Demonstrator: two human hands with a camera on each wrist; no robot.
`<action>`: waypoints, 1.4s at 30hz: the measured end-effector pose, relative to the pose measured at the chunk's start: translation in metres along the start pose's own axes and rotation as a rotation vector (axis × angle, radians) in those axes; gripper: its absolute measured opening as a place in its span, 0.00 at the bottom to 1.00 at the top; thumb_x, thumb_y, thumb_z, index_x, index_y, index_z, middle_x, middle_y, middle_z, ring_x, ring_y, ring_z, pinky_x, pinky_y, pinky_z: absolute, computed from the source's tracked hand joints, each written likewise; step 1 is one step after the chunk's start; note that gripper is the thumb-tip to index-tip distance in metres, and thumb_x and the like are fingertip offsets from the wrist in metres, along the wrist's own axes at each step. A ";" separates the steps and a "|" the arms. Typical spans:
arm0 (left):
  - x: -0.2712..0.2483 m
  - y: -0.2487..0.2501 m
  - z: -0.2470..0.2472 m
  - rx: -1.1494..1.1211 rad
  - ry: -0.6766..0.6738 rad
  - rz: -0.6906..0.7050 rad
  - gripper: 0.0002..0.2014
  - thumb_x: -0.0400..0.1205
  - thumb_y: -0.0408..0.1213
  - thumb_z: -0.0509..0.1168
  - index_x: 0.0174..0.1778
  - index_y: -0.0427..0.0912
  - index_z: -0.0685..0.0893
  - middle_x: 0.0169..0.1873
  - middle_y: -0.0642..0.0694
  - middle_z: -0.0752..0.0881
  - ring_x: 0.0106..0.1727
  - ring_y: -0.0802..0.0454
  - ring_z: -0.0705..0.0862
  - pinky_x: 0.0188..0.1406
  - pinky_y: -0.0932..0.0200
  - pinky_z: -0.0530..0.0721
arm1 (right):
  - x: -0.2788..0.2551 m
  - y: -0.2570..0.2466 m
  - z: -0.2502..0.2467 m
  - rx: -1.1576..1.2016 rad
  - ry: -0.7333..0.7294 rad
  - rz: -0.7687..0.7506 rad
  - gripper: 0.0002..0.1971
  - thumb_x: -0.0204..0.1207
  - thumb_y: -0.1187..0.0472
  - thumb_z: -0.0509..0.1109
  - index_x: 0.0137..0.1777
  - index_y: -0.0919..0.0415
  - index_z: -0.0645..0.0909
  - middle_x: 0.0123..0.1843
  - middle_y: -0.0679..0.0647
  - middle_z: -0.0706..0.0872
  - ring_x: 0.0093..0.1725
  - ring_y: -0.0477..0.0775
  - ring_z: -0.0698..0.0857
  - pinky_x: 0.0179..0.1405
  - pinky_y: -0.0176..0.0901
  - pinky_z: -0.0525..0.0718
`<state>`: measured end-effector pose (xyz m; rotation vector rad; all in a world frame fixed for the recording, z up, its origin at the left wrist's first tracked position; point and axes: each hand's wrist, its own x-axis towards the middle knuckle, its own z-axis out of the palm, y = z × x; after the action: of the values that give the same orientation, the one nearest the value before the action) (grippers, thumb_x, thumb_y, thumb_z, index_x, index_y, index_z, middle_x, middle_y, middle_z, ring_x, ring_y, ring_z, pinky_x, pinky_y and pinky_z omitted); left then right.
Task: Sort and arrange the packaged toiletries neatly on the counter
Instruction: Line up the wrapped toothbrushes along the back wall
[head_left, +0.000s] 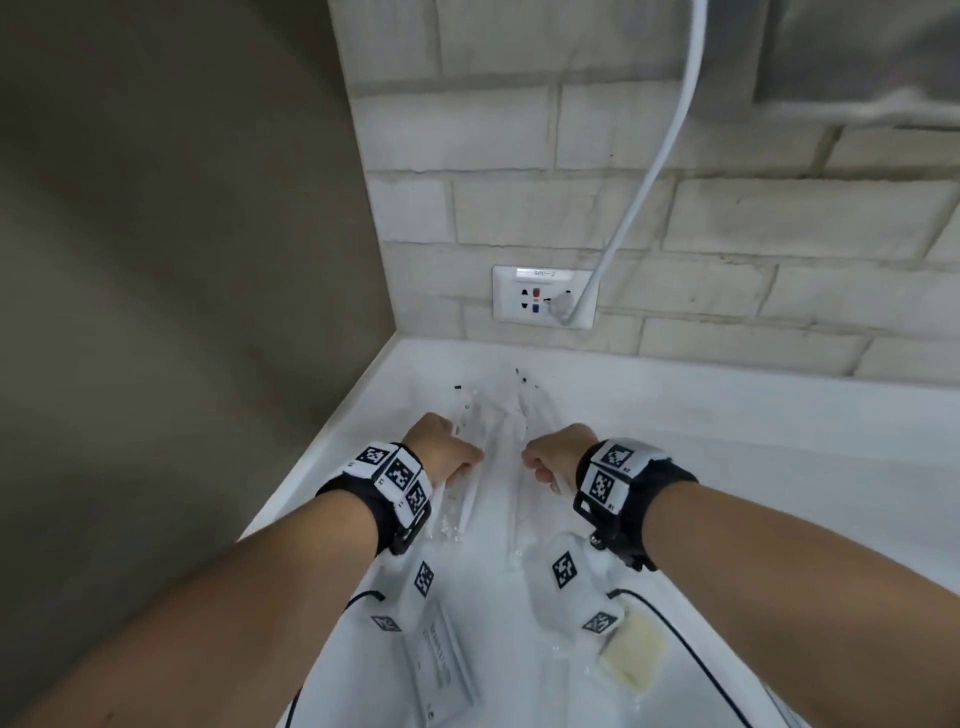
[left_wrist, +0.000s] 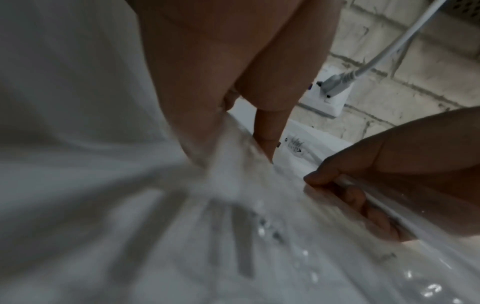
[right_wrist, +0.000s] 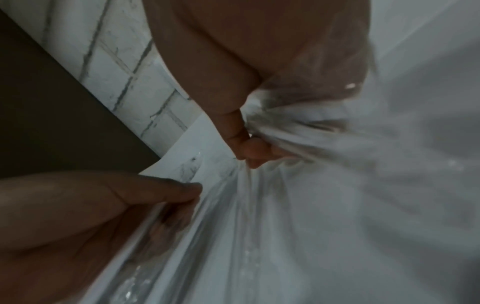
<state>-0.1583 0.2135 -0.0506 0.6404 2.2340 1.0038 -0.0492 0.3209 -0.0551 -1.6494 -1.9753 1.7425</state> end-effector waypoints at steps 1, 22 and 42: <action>0.006 -0.001 0.002 0.019 -0.007 -0.002 0.16 0.74 0.29 0.71 0.28 0.44 0.69 0.45 0.25 0.89 0.36 0.42 0.81 0.38 0.54 0.78 | 0.005 0.002 0.002 -0.001 -0.008 0.004 0.16 0.74 0.71 0.68 0.26 0.64 0.73 0.25 0.58 0.75 0.23 0.53 0.71 0.23 0.39 0.68; 0.037 -0.031 -0.018 0.244 0.134 -0.007 0.17 0.75 0.34 0.71 0.62 0.41 0.86 0.60 0.43 0.87 0.60 0.44 0.85 0.59 0.59 0.82 | -0.001 0.023 -0.025 -0.142 0.110 -0.067 0.08 0.70 0.64 0.66 0.32 0.63 0.72 0.33 0.58 0.77 0.26 0.55 0.71 0.28 0.41 0.69; -0.023 0.012 0.054 0.564 -0.022 0.467 0.20 0.75 0.59 0.68 0.57 0.51 0.85 0.46 0.54 0.83 0.48 0.54 0.82 0.50 0.60 0.77 | -0.008 0.041 -0.053 -0.059 0.073 -0.032 0.09 0.73 0.66 0.62 0.31 0.65 0.72 0.27 0.59 0.75 0.29 0.58 0.75 0.37 0.46 0.83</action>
<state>-0.1035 0.2326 -0.0627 1.4599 2.4086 0.5408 0.0138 0.3439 -0.0612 -1.6640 -2.0274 1.6052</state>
